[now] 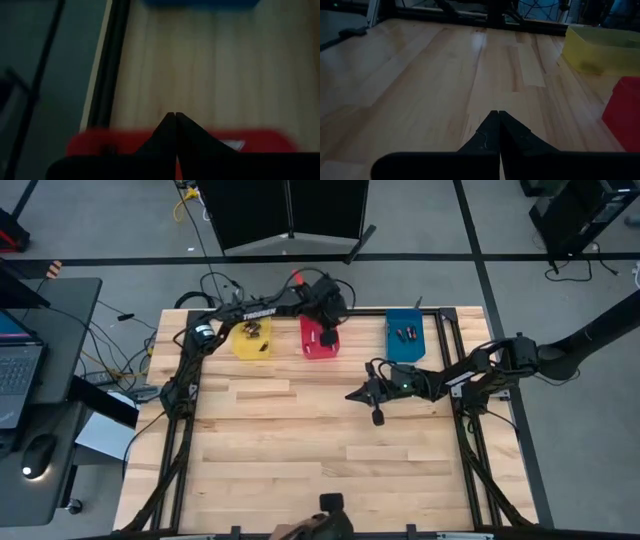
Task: Sort batteries
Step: Return to Home Position
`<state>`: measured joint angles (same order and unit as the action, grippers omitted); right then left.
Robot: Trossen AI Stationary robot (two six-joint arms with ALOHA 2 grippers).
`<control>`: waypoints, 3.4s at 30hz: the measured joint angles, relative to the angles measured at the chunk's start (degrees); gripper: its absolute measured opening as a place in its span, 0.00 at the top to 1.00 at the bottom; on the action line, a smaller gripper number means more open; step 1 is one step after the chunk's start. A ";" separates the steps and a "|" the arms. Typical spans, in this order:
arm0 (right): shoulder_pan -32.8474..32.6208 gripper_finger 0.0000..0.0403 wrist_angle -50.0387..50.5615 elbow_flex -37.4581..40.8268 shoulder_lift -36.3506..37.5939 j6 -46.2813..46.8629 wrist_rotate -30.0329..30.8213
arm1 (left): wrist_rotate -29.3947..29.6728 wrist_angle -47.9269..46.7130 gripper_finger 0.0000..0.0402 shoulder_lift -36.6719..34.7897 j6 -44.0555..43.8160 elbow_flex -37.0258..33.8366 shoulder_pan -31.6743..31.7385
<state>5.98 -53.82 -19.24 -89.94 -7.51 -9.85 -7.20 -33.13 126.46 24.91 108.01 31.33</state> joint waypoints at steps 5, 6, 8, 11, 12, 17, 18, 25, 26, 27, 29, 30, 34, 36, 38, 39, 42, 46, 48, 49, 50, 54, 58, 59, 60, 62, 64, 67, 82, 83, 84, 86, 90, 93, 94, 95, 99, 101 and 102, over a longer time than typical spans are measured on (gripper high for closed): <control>0.46 0.99 -9.67 4.90 -0.03 -0.18 0.22 | -0.19 9.60 0.99 -3.07 -1.08 -4.94 -2.14; 0.61 0.99 -11.93 6.11 -0.03 -0.19 0.24 | -0.26 11.38 0.99 -3.67 -1.19 -6.21 -2.50; 1.05 0.99 -15.36 7.99 -0.03 -0.09 0.39 | -0.29 14.05 0.99 -5.31 -1.42 -8.99 -3.02; 1.72 0.99 -19.44 10.17 -0.03 0.37 0.72 | -1.83 20.76 0.99 -8.77 -2.77 -14.18 -3.86; 1.87 0.99 -20.46 10.62 -0.03 0.66 1.23 | -3.07 23.47 0.99 -10.27 -3.53 -16.42 -3.96; 2.47 0.99 -21.46 11.25 -0.03 1.12 1.47 | -6.42 35.38 0.98 -17.93 -6.51 -29.10 -4.49; 2.58 0.99 -21.52 11.37 -0.03 1.10 1.46 | -6.61 37.68 0.98 -19.79 -7.08 -31.70 -4.77; 5.35 0.99 -26.57 17.30 4.18 3.24 1.40 | -6.91 46.65 0.98 -33.33 -7.36 -48.05 -7.27; 5.90 0.99 -27.27 18.27 5.69 3.75 1.41 | -6.48 48.17 0.98 -35.40 -7.44 -50.04 -7.44; 6.29 0.99 -26.99 19.09 7.11 4.11 1.18 | -6.22 49.44 0.98 -37.54 -7.55 -52.20 -7.61; 7.23 0.99 -21.76 18.79 10.67 4.77 1.05 | -5.62 52.79 0.98 -41.07 -8.97 -56.03 -7.93; 7.71 0.99 -19.30 18.69 12.00 4.74 0.96 | -5.43 53.90 0.98 -42.50 -9.89 -58.05 -7.95; 9.82 0.99 -8.62 17.08 17.93 4.61 0.83 | -4.90 59.21 0.98 -47.31 -11.93 -64.74 -7.83; 10.67 0.99 -3.80 16.55 20.96 4.21 0.30 | -4.55 60.83 0.98 -49.48 -12.69 -67.99 -7.85; 11.55 0.99 -0.12 16.06 24.06 3.65 -0.19 | -4.34 63.94 0.98 -50.36 -14.00 -70.33 -7.89; 11.80 0.99 1.92 15.84 25.71 3.41 -0.55 | -4.44 64.64 0.98 -51.04 -14.69 -72.07 -7.91; 12.64 0.99 7.74 15.49 30.43 2.60 -0.52 | -4.49 69.16 0.98 -52.10 -16.16 -75.79 -8.23; 13.54 0.99 13.75 15.50 36.08 2.43 -0.24 | -4.48 73.79 0.98 -53.68 -17.11 -80.64 -9.03; 14.07 0.99 17.40 15.48 38.88 2.40 -0.22 | -4.20 75.74 0.98 -55.08 -17.80 -82.41 -9.22; 14.22 0.99 18.47 15.51 40.01 2.43 -0.22 | -4.08 76.08 0.98 -55.88 -17.97 -83.62 -9.55; 14.45 0.99 19.14 15.43 40.89 2.41 -0.18 | -3.91 76.98 0.98 -56.46 -18.07 -84.16 -9.68; 15.17 0.99 22.93 15.39 44.91 2.22 -0.17 | -2.17 77.66 0.98 -60.07 -18.13 -87.42 -10.12; 15.53 0.99 26.67 15.50 48.07 1.74 0.16 | -1.49 77.99 0.98 -63.93 -19.18 -91.25 -10.41; 15.59 0.99 26.84 15.52 48.28 1.75 0.24 | -1.53 78.06 0.98 -64.42 -19.25 -92.00 -10.52; 15.64 0.99 27.21 15.38 48.94 1.73 0.53 | -1.45 78.87 0.98 -65.21 -19.31 -92.56 -10.52; 15.76 0.99 28.57 15.55 49.91 1.81 0.46 | -1.50 78.77 0.98 -66.63 -19.31 -94.36 -10.66; 15.85 0.99 29.18 15.43 51.09 1.89 0.17 | -0.74 79.86 0.98 -67.87 -19.46 -95.65 -10.72; 15.87 0.99 29.83 15.41 51.97 1.81 -0.16 | -0.01 80.51 0.98 -69.17 -19.69 -96.96 -10.85; 15.91 0.99 31.78 15.47 53.77 2.38 0.07 | -0.48 81.30 0.98 -71.74 -20.42 -98.98 -10.89; 15.91 0.99 32.08 15.47 53.91 2.36 0.07 | -0.47 81.31 0.98 -71.78 -20.33 -98.98 -10.89; 15.91 0.99 32.25 15.47 53.95 2.38 0.04 | -0.51 81.30 0.98 -71.80 -19.95 -98.98 -10.89; 15.91 0.99 32.89 15.47 53.98 2.36 0.06 | -0.86 80.81 0.98 -72.14 -19.62 -98.98 -10.89; 15.91 0.99 33.08 15.47 53.98 2.38 0.04 | -1.03 77.89 0.98 -74.05 -19.24 -98.98 -10.89; 15.91 0.99 33.25 15.47 53.98 2.38 0.04 | -1.03 74.38 0.98 -77.26 -19.20 -98.98 -10.89; 15.91 0.99 33.26 15.47 53.98 2.37 0.04 | -1.03 72.86 0.98 -78.52 -19.18 -98.98 -10.89; 15.91 0.99 33.33 15.47 53.98 2.37 0.04 | -1.03 71.40 0.98 -79.90 -19.18 -98.98 -10.89; 15.91 0.99 33.38 15.47 53.98 2.37 0.03 | -0.04 69.78 0.98 -86.23 -19.15 -101.04 -10.89; 15.91 0.99 33.38 15.47 53.98 2.38 0.08 | 1.25 70.67 0.98 -89.93 -19.33 -103.81 -10.89; 15.91 0.99 33.39 15.47 53.98 2.38 0.10 | 1.84 71.38 0.98 -91.83 -19.50 -105.39 -10.89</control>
<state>21.89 -20.43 -3.77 -35.97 -5.13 -9.74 -5.36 38.25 34.63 5.41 2.62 20.45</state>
